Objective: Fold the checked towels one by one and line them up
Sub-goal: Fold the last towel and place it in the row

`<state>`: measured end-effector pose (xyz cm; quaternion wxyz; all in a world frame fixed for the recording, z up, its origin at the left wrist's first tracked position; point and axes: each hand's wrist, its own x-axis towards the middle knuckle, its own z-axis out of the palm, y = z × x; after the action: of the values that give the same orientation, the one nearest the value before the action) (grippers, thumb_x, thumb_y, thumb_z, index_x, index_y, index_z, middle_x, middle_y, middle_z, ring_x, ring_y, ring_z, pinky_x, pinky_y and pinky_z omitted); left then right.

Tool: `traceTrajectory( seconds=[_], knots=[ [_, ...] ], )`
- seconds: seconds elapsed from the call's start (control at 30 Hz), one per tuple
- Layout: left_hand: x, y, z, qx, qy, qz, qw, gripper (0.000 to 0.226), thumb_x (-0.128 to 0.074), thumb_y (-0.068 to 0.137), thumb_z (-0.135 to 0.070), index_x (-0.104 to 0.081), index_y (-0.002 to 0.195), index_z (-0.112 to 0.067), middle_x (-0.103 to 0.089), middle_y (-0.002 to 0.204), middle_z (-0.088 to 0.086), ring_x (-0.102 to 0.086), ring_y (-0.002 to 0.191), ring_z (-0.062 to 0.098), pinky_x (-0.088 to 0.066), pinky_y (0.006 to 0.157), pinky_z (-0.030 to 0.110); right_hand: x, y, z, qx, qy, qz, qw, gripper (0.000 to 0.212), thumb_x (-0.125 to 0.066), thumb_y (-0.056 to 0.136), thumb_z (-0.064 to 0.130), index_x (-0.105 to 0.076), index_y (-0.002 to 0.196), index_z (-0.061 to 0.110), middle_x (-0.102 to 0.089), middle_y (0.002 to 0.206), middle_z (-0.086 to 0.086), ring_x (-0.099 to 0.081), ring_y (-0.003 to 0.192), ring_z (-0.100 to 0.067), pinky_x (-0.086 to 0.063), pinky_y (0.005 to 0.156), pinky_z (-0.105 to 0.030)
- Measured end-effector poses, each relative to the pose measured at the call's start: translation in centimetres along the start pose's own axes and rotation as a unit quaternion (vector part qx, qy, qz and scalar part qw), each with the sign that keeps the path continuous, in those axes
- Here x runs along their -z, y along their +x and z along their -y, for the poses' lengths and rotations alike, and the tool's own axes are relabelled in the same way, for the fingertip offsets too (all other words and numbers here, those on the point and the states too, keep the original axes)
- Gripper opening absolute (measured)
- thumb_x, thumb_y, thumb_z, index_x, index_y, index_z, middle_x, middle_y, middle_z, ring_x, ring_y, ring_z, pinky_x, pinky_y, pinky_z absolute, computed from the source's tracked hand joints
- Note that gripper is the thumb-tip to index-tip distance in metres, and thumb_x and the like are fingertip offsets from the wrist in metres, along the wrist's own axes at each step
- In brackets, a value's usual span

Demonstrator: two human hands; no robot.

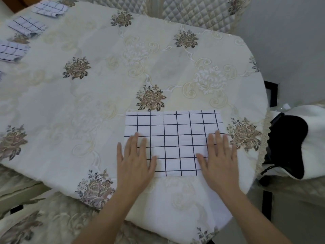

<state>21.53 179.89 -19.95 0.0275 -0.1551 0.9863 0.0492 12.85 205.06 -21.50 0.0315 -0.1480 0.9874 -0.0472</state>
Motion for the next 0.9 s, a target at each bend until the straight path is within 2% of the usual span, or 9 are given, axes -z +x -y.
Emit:
traceTrajectory(
  seconds=[0.17,0.3,0.4,0.5,0.57,0.6,0.67,0.8,0.9],
  knots=[
    [-2.1,0.7,-4.5,-0.095,-0.04,0.026,0.994,0.064,-0.029,0.102,-0.048,-0.016,0.159,-0.023,-0.004,0.168,0.001,-0.003,0.154,0.018,-0.021,0.121,0.052,-1.3,-0.4,6.4,0.072,0.044,0.016,0.996,0.067,-0.026,0.102,0.056,-0.021,0.158,0.02,-0.011,0.167,-0.003,-0.009,0.154,-0.024,-0.017,0.122,-0.051],
    [-2.2,0.0,-0.9,-0.061,-0.016,0.037,0.997,0.07,-0.018,0.101,-0.06,0.0,0.16,-0.027,0.008,0.167,-0.003,0.008,0.154,0.015,-0.008,0.124,0.047,-1.5,-0.6,2.2,0.043,0.004,0.016,0.999,0.078,-0.02,0.099,0.066,-0.009,0.16,0.02,-0.004,0.168,-0.001,-0.002,0.154,-0.021,-0.013,0.124,-0.048],
    [-1.8,-0.5,1.9,-0.034,-0.011,0.032,0.999,0.072,-0.013,0.1,-0.062,0.001,0.16,-0.024,0.008,0.167,-0.004,0.008,0.153,0.014,-0.005,0.123,0.046,-0.8,-0.7,-0.7,0.015,0.011,0.023,1.0,0.081,-0.015,0.098,0.068,-0.009,0.16,0.017,-0.004,0.168,-0.002,-0.002,0.154,-0.021,-0.017,0.122,-0.051],
    [-0.8,-0.1,2.5,-0.032,0.01,0.029,0.999,0.069,-0.024,0.1,-0.058,-0.025,0.157,-0.019,-0.019,0.165,0.002,-0.018,0.152,0.02,-0.009,0.122,0.052,-0.5,-0.6,-1.3,0.014,0.006,0.037,0.999,0.083,-0.012,0.098,0.069,-0.015,0.159,0.012,-0.008,0.167,-0.004,-0.004,0.154,-0.023,-0.018,0.121,-0.054],
    [0.2,1.6,1.4,-0.023,0.0,-0.009,1.0,0.059,-0.034,0.096,-0.051,-0.05,0.14,-0.016,-0.044,0.15,0.006,-0.042,0.138,0.026,-0.02,0.119,0.056,-0.3,0.1,-0.3,0.002,0.019,0.021,1.0,0.082,-0.015,0.099,0.066,-0.022,0.157,0.009,-0.014,0.166,-0.007,-0.007,0.154,-0.025,-0.016,0.122,-0.053],
    [0.7,2.7,0.6,-0.022,-0.015,-0.032,0.999,0.054,-0.037,0.095,-0.049,-0.053,0.135,-0.016,-0.047,0.146,0.007,-0.044,0.135,0.027,-0.023,0.118,0.055,-0.2,0.7,0.7,0.005,0.031,0.007,0.999,0.08,-0.019,0.1,0.064,-0.025,0.156,0.008,-0.016,0.166,-0.008,-0.009,0.154,-0.026,-0.014,0.122,-0.053],
    [0.9,5.2,-1.4,-0.046,-0.046,-0.046,0.997,0.057,-0.037,0.096,-0.047,-0.046,0.143,-0.016,-0.038,0.156,0.009,-0.035,0.143,0.025,-0.023,0.119,0.053,0.0,2.7,3.2,0.035,0.05,-0.016,0.998,0.076,-0.024,0.101,0.061,-0.023,0.157,0.009,-0.017,0.165,-0.008,-0.009,0.154,-0.027,-0.013,0.123,-0.051],
    [-1.3,8.2,-2.8,-0.105,-0.027,0.027,0.994,0.068,-0.015,0.101,-0.058,-0.007,0.16,-0.024,0.003,0.168,-0.001,0.006,0.154,0.016,-0.012,0.124,0.048,-0.6,6.9,5.9,0.079,0.058,0.015,0.995,0.077,-0.017,0.1,0.065,-0.016,0.159,0.016,-0.009,0.167,-0.003,-0.003,0.154,-0.023,-0.011,0.124,-0.049],
    [-1.9,8.4,-0.4,-0.099,-0.005,0.034,0.995,0.069,-0.012,0.101,-0.062,0.002,0.159,-0.027,0.01,0.167,-0.004,0.013,0.152,0.013,-0.007,0.125,0.046,-1.1,8.1,2.7,0.056,0.019,0.03,0.998,0.082,-0.007,0.097,0.069,-0.006,0.16,0.017,0.0,0.168,0.0,0.002,0.154,-0.021,-0.008,0.124,-0.047]
  ],
)
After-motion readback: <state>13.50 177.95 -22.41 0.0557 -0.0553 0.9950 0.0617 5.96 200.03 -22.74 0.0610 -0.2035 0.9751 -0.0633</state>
